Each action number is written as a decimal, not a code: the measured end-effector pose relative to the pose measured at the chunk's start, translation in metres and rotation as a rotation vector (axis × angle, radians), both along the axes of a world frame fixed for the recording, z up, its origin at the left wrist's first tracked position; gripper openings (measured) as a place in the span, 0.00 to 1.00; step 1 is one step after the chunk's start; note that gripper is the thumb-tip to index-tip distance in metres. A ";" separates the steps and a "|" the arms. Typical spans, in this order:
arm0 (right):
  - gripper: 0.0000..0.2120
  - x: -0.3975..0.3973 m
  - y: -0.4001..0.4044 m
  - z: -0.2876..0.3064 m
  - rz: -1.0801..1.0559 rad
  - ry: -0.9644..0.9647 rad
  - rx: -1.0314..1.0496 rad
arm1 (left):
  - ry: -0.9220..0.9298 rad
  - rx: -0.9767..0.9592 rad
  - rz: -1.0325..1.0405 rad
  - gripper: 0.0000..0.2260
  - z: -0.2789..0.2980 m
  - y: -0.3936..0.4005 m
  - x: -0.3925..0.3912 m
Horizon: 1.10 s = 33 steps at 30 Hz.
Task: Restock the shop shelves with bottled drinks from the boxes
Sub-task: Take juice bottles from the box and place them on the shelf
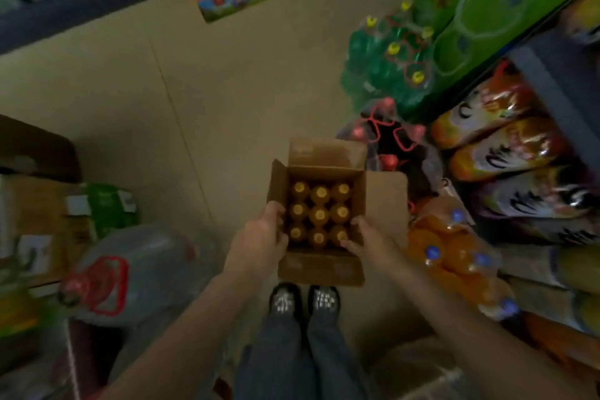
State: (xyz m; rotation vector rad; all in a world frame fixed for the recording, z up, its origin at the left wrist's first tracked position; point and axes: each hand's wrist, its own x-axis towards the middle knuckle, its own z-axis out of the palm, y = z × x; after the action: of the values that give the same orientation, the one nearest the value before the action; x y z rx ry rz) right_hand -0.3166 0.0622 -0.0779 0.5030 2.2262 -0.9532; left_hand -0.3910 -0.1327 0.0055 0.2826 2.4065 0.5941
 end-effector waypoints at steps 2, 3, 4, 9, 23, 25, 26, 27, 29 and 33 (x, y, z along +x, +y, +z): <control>0.24 -0.010 -0.007 -0.049 0.094 -0.019 0.042 | 0.017 -0.001 -0.077 0.17 -0.041 0.007 -0.007; 0.25 -0.017 -0.012 -0.073 0.125 0.004 0.071 | 0.035 -0.001 -0.106 0.17 -0.060 0.010 -0.011; 0.25 -0.023 -0.016 -0.097 0.147 0.023 0.099 | 0.062 -0.009 -0.133 0.17 -0.077 0.012 -0.014; 0.26 -0.059 -0.041 -0.199 0.250 -0.013 0.250 | 0.253 -0.064 -0.214 0.19 -0.149 0.014 -0.027; 0.09 -0.109 0.020 -0.023 0.325 0.352 0.089 | -0.302 0.218 -0.200 0.39 -0.156 0.033 -0.039; 0.07 -0.122 0.032 0.019 0.192 0.465 -0.035 | -0.312 0.380 -0.042 0.36 -0.138 0.047 -0.043; 0.06 -0.127 0.036 0.028 0.089 0.508 -0.112 | -0.297 0.421 0.041 0.34 -0.130 0.054 -0.044; 0.08 -0.130 0.039 0.029 -0.047 0.528 -0.218 | -0.270 0.433 0.119 0.33 -0.123 0.058 -0.046; 0.13 -0.132 0.043 0.014 -0.397 0.491 -0.433 | -0.174 0.413 0.274 0.29 -0.119 0.060 -0.050; 0.10 -0.108 0.030 -0.090 -0.074 0.214 0.178 | -0.029 0.356 0.458 0.28 -0.126 0.049 -0.069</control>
State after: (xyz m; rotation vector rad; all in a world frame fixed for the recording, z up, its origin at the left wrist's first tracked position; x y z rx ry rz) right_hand -0.4247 0.0918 -0.1679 0.5910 2.5160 -0.8862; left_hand -0.4604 -0.0832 -0.1210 -0.1393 2.3344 1.2267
